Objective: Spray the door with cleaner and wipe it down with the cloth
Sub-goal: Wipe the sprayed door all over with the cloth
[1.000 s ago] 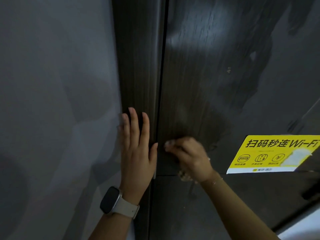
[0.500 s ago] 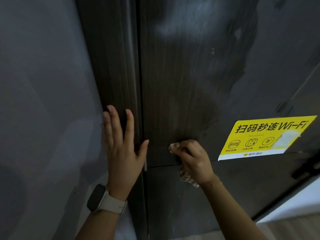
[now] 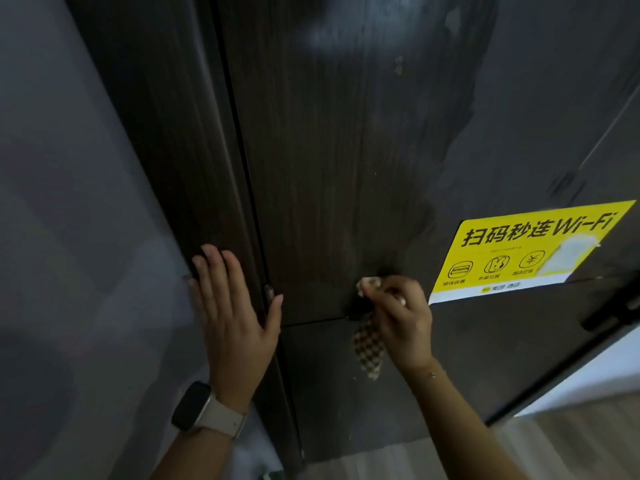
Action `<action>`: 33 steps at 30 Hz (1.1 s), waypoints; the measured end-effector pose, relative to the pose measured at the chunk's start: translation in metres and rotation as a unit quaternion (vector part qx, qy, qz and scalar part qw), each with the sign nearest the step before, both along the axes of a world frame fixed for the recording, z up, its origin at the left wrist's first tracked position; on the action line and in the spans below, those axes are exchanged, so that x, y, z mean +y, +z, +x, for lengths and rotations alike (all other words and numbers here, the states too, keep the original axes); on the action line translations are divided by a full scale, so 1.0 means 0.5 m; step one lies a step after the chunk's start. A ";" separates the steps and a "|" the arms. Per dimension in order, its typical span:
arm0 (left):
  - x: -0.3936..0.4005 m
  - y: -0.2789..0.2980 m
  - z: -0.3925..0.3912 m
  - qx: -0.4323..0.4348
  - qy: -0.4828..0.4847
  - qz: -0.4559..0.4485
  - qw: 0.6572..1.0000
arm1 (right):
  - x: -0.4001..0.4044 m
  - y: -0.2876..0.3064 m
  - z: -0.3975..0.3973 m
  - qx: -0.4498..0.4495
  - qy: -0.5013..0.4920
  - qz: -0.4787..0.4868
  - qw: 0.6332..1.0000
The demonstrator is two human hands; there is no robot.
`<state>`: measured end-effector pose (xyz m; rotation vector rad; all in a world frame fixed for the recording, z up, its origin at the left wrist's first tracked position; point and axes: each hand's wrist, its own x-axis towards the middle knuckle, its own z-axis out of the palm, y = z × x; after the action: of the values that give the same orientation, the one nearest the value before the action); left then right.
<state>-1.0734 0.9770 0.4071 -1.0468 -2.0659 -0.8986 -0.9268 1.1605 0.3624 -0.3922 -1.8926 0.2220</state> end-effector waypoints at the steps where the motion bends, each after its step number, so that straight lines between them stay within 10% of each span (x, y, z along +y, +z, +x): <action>1: -0.001 -0.003 -0.002 0.002 -0.001 -0.001 1.000 | 0.008 0.000 0.015 0.013 -0.021 -0.030 0.999; 8: -0.004 0.000 0.003 0.005 0.019 -0.017 1.000 | -0.029 0.003 -0.013 0.267 -0.099 -0.285 0.915; 18: -0.003 0.003 0.003 0.004 0.021 -0.009 1.000 | -0.151 -0.056 -0.106 0.041 0.077 -0.136 0.987; 27: -0.005 0.002 0.002 0.000 0.026 -0.012 1.000 | 0.012 -0.092 0.009 0.293 -0.164 -0.329 0.883; 33: -0.004 0.001 0.001 -0.005 0.021 -0.012 1.000 | -0.126 -0.101 -0.073 0.189 -0.036 -0.305 0.933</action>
<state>-1.0732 0.9749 0.4079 -1.0096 -2.1049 -0.8614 -0.9631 1.0972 0.3118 -0.7750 -1.3943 0.7875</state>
